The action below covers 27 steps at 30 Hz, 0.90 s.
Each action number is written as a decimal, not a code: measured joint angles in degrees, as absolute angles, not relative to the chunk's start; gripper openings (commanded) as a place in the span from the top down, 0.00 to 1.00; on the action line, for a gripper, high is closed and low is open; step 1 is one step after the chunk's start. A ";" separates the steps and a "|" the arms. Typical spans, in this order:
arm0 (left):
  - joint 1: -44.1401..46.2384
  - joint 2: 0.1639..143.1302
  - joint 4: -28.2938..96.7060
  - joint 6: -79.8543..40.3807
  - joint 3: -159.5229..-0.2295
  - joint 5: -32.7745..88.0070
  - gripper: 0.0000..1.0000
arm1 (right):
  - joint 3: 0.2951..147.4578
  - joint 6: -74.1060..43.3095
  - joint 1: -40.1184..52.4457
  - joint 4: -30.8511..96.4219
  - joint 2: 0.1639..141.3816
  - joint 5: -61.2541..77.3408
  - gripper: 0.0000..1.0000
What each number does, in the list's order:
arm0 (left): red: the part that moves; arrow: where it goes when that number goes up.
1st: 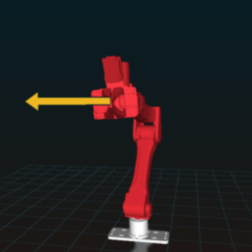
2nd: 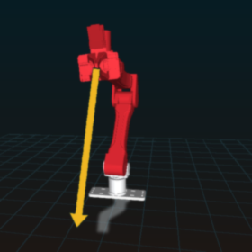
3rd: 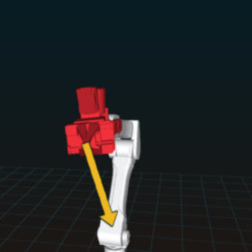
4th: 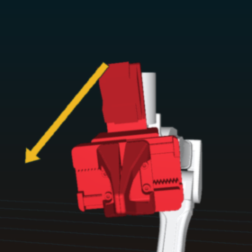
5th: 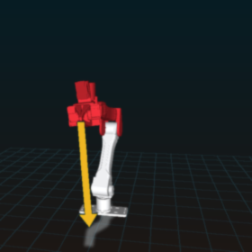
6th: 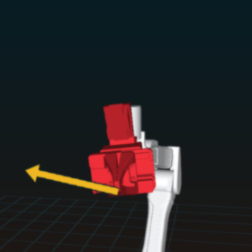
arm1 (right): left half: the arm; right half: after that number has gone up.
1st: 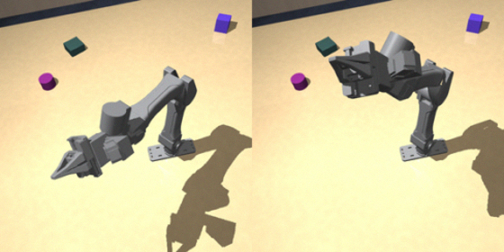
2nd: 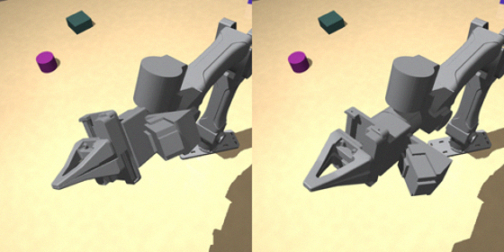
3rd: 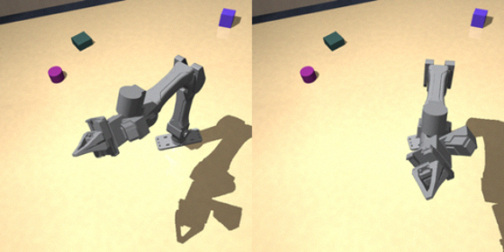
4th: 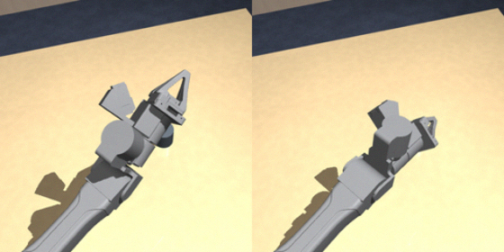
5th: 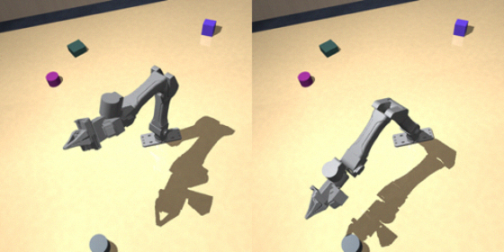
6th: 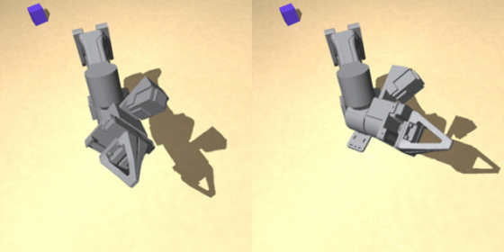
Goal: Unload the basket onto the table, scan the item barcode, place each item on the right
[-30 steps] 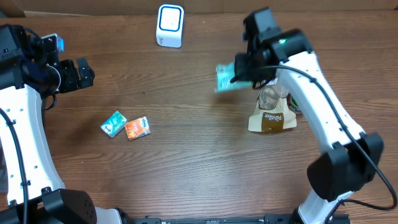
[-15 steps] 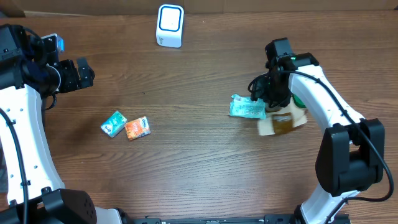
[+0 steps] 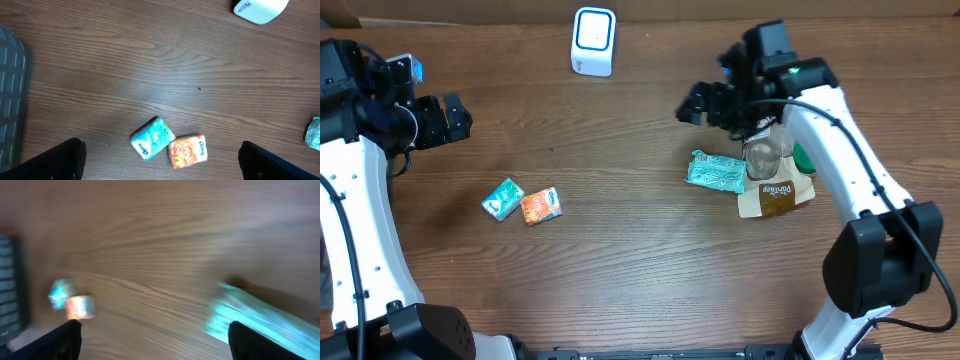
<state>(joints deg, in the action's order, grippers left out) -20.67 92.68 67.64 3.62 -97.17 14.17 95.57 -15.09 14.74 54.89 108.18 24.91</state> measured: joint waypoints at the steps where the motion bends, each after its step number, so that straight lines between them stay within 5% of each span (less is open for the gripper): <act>1: -20.67 92.68 67.64 3.62 -97.17 14.17 0.00 | 95.13 -15.35 15.94 52.90 108.18 25.78 0.19; 13: -20.67 92.68 67.66 3.62 -97.17 14.17 0.00 | 90.19 -18.59 36.60 32.75 116.20 29.50 0.42; 27: -20.67 92.68 67.64 3.62 -97.17 14.17 0.00 | 90.08 -14.22 46.33 20.56 127.42 27.16 0.64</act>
